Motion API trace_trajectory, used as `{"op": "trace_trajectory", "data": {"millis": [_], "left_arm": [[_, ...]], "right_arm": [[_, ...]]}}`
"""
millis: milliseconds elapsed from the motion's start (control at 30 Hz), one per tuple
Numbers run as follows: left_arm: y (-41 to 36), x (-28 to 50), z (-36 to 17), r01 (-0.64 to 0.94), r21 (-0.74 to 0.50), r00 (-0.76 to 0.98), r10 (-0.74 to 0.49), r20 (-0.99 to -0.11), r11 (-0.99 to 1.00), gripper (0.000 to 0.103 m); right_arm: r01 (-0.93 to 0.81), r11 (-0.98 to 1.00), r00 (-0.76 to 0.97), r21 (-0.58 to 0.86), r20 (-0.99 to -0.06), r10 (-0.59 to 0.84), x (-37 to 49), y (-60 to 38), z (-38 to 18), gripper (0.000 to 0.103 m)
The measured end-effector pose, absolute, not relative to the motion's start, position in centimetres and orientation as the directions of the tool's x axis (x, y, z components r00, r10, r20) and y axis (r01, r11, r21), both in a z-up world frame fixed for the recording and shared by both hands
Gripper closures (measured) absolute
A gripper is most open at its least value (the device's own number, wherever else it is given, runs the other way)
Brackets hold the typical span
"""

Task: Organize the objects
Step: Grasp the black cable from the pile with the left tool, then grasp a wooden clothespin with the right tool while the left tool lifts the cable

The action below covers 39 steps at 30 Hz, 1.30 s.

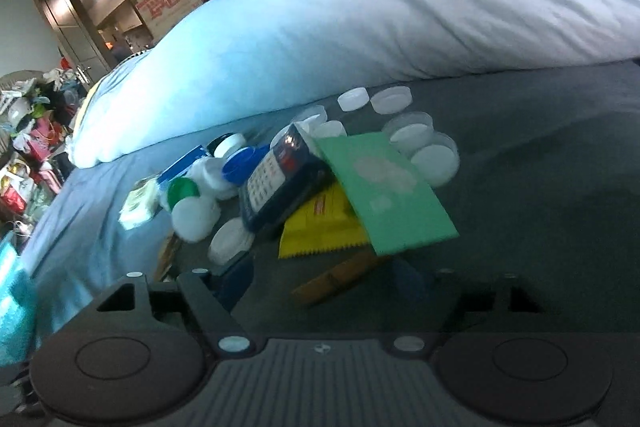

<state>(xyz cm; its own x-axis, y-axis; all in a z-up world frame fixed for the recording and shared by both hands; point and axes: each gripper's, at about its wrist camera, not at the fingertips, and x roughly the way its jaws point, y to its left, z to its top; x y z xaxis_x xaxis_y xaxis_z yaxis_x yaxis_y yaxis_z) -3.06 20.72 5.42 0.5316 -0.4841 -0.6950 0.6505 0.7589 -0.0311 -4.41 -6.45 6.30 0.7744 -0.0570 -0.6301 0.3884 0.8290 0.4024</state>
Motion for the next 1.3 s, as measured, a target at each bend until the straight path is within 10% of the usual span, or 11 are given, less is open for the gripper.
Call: {"op": "trace_trajectory", "data": {"millis": [100,167,433,533,633,833,1000,1167,1300], "left_arm": [[20.5,-2.8,5.8,0.657,-0.035,0.523,-0.488,-0.699,0.753,0.069],[20.7,-3.4,5.7,0.665,-0.030,0.521,-0.492,-0.697,0.746,0.068],[20.9,-5.9,6.1,0.739,-0.110,0.424,-0.586,-0.691,0.664,0.071],[20.9,-6.1,5.6,0.719,-0.078,0.455,-0.553,-0.698,0.691,0.068],[20.5,-5.9,5.4,0.699,-0.067,0.484,-0.540,-0.688,0.712,0.040],[17.6,-5.6,4.9,0.709,-0.001,0.520,-0.523,-0.675,0.706,0.035],[17.0,-6.2,4.9,0.725,0.014,0.516,-0.530,-0.673,0.688,0.086],[17.6,-6.8,5.0,0.720,0.019,0.521,-0.522,-0.676,0.694,0.086],[17.4,-7.1,4.9,0.713,0.025,0.531,-0.516,-0.672,0.701,0.084]], "right_arm": [[0.395,0.858,0.767,0.329,-0.632,-0.111,-3.3,-6.3,5.9,0.042],[0.405,0.853,0.765,0.328,-0.633,-0.119,-3.6,-6.9,5.8,0.074],[0.245,0.904,0.765,0.350,-0.643,0.042,-6.4,-5.8,8.0,0.085],[0.199,0.936,0.734,0.289,-0.678,0.053,-7.0,-4.0,8.3,0.080],[0.222,0.937,0.716,0.271,-0.697,0.031,-6.9,-3.8,8.0,0.075],[0.234,0.930,0.715,0.283,-0.698,0.032,-7.6,-3.2,8.1,0.060],[0.216,0.941,0.701,0.261,-0.712,0.036,-7.7,-2.7,8.1,0.069],[0.237,0.941,0.710,0.243,-0.704,0.003,-8.8,-2.1,8.8,0.049],[0.210,0.948,0.699,0.238,-0.715,0.025,-9.5,-1.2,8.8,0.056]]}}
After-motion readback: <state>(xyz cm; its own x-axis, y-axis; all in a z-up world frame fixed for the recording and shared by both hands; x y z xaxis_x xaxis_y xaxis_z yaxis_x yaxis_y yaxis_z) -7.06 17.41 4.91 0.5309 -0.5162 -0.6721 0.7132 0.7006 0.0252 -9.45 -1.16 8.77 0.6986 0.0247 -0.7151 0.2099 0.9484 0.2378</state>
